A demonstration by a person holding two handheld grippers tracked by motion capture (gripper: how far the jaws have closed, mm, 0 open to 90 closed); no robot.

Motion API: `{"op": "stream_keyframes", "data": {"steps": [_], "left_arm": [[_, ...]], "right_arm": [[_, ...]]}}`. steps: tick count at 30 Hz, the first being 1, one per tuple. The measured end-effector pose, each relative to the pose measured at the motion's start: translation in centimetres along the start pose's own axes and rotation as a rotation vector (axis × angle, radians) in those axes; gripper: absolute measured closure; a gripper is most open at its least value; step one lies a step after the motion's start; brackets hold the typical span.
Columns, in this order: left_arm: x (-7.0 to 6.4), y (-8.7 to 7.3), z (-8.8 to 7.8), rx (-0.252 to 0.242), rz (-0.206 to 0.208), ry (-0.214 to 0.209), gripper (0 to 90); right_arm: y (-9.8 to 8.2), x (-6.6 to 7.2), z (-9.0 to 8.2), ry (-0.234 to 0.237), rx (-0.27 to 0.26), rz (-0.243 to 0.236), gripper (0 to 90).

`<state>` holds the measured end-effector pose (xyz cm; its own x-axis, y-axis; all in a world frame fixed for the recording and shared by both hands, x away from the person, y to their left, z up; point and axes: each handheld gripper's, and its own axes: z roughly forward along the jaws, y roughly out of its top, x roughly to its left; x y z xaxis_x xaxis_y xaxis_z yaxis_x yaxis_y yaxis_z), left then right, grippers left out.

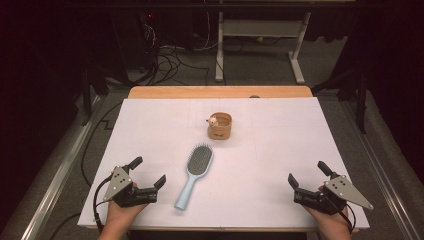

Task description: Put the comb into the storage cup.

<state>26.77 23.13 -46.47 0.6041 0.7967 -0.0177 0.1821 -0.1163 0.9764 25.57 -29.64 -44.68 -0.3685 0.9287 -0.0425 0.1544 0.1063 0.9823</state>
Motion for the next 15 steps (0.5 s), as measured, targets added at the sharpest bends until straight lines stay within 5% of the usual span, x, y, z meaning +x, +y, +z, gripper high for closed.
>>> {"op": "stream_keyframes", "data": {"steps": [15], "left_arm": [[0.30,-0.16,0.09,0.020,-0.036,0.001,1.0]], "right_arm": [[-0.23,0.06,0.34,0.012,0.011,0.005,0.2]]}}
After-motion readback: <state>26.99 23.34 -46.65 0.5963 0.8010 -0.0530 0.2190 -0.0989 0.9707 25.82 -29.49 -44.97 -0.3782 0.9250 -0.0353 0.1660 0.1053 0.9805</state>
